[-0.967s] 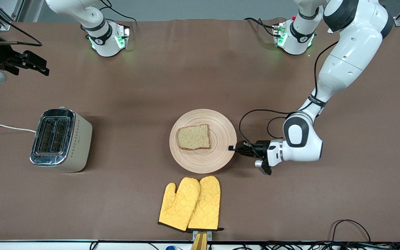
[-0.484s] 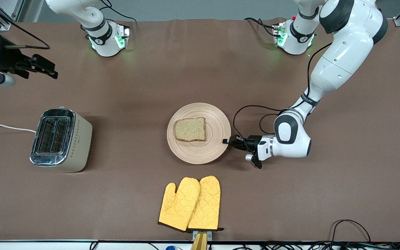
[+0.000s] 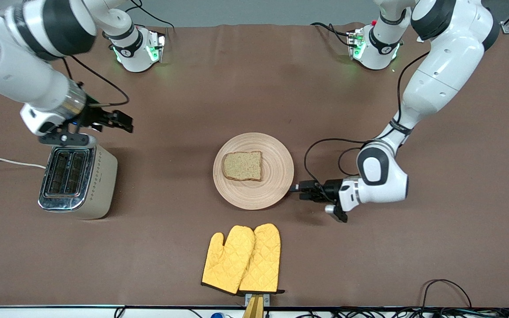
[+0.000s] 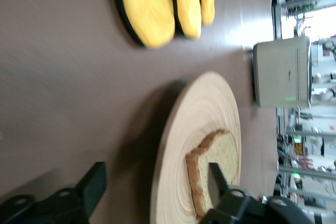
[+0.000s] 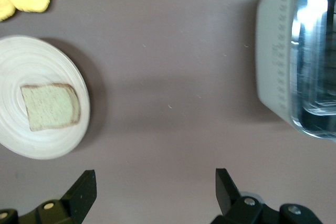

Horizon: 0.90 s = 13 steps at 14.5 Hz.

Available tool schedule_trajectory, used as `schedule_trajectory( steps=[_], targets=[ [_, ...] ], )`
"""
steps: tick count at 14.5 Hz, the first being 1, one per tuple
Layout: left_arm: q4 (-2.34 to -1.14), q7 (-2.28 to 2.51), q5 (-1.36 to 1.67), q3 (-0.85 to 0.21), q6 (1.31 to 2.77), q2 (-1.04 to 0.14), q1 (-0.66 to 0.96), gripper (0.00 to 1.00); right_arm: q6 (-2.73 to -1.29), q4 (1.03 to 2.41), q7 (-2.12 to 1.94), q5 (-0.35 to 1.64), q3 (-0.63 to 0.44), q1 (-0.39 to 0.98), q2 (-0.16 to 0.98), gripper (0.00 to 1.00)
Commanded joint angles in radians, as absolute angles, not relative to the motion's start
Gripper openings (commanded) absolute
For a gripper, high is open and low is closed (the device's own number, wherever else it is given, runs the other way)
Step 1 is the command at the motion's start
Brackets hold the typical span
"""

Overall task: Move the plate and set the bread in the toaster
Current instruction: 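Release the plate with the left gripper while the right gripper reaches the bread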

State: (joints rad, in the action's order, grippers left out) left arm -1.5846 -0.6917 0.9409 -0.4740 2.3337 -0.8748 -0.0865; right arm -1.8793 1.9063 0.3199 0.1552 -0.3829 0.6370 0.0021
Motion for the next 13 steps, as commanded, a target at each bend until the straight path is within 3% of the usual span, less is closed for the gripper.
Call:
schedule_trajectory(
  steps=[1,4,8,10,13],
  targets=[
    [-1.597,-0.582,0.837,-0.477,2.326,-0.783,-0.182,1.00,-2.069,2.003,0.440,0.170,-0.385,0.745,0.040,1.00],
    [-1.589,-0.387,0.654,-0.476,2.281,-0.687,-0.228,1.00,-2.259,2.010,0.578,0.170,-0.385,0.871,0.190,1.00],
    [-1.583,-0.122,0.381,-0.475,2.173,-0.536,-0.270,1.00,-2.399,1.996,0.673,0.173,-0.385,0.963,0.337,1.00],
    [-1.583,0.029,0.355,-0.471,2.067,-0.435,-0.264,1.00,-2.401,1.947,0.681,0.172,-0.385,0.973,0.405,1.00],
    [-1.582,0.112,0.165,-0.480,2.013,-0.333,-0.264,1.00,-2.401,1.885,0.686,0.179,-0.384,0.973,0.480,0.89]
  ],
)
